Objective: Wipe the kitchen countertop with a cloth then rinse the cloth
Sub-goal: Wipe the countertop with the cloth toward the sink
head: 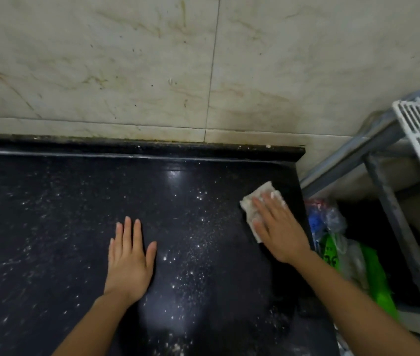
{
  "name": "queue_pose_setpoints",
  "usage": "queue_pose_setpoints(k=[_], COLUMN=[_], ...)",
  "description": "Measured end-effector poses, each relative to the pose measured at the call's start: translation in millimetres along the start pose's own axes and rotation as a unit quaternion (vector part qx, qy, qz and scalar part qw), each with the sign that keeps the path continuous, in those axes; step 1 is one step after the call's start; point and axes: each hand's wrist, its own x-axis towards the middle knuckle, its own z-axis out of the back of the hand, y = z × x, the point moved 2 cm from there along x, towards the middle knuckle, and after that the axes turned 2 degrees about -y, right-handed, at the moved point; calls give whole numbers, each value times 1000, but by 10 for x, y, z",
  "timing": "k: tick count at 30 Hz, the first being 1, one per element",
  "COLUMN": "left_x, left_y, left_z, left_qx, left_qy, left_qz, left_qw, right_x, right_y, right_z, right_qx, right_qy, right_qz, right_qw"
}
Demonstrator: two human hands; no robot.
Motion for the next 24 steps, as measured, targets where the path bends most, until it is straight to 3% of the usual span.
queue_pose_setpoints(k=[3, 6, 8, 12, 15, 17, 20, 24], left_x=[27, 26, 22, 30, 38, 42, 38, 45], left_y=[7, -1, -4, -4, 2, 1, -4, 0], left_z=[19, 19, 19, 36, 43, 51, 57, 62], left_qx=[-2, 6, 8, 4, 2, 3, 3, 6], left_qy=[26, 36, 39, 51, 59, 64, 70, 74], left_qz=[9, 11, 12, 15, 18, 17, 18, 21], left_qw=[1000, 999, 999, 999, 998, 998, 997, 997], right_x=[291, 561, 654, 547, 539, 577, 584, 736], right_y=[-255, 23, 429, 1147, 974, 641, 187, 200], right_z=[61, 11, -43, -174, -139, -89, 53, 75], right_qx=[-8, -6, -6, 10, 3, -23, -16, 20], right_qy=[-34, -25, -12, 13, 44, 26, -30, -54], right_qz=[-139, -246, -214, -3, 65, 11, -138, -229], right_qw=[990, 969, 977, 1000, 997, 999, 990, 972])
